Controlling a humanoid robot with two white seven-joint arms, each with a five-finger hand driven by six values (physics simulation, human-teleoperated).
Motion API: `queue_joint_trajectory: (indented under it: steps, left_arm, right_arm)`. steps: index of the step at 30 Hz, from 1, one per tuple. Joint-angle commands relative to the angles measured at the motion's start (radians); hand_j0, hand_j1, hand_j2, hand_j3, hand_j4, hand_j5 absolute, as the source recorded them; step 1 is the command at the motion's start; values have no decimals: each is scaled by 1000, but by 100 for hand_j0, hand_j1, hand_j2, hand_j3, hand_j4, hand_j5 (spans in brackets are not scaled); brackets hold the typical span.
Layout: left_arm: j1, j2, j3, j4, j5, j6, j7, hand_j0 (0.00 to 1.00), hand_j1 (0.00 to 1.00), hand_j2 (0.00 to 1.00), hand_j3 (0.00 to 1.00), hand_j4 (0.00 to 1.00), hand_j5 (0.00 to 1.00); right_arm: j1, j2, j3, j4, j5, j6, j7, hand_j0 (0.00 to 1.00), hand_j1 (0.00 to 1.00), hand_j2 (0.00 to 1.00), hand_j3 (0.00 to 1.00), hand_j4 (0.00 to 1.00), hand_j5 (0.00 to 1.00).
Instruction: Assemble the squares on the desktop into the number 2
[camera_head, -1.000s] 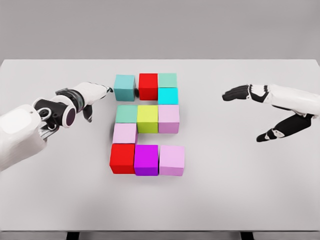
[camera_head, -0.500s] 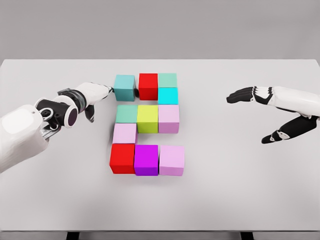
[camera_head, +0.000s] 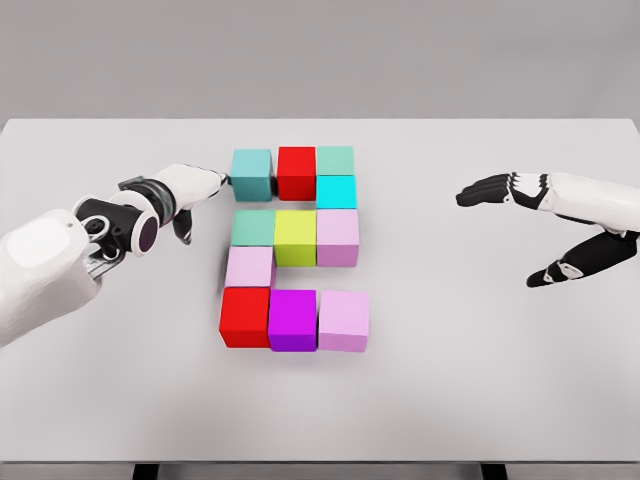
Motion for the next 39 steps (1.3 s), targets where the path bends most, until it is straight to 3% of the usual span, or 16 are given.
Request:
queue_joint_trajectory:
  steps: [1,29,32,39]
  left_arm:
    - [0,0,1,0,-5,-3,0,100,100,100,100,100,100]
    - [0,0,4,5,-22,-4,0,100,100,100,100,100,100]
    - [-6,-6,5,46,-24,-4,0,100,100,100,100,100,100]
    - [-14,-21,5,57,-24,-6,0,100,100,100,100,100,100]
  right_arm:
    - [0,-2,-1,0,-9,3,0,100,100,100,100,100,100]
    - [0,-6,1,0,-9,3,0,100,100,100,100,100,100]
    - [2,-6,2,0,-9,3,0,100,100,100,100,100,100]
    - [2,-8,4,0,-9,3,0,100,100,100,100,100,100]
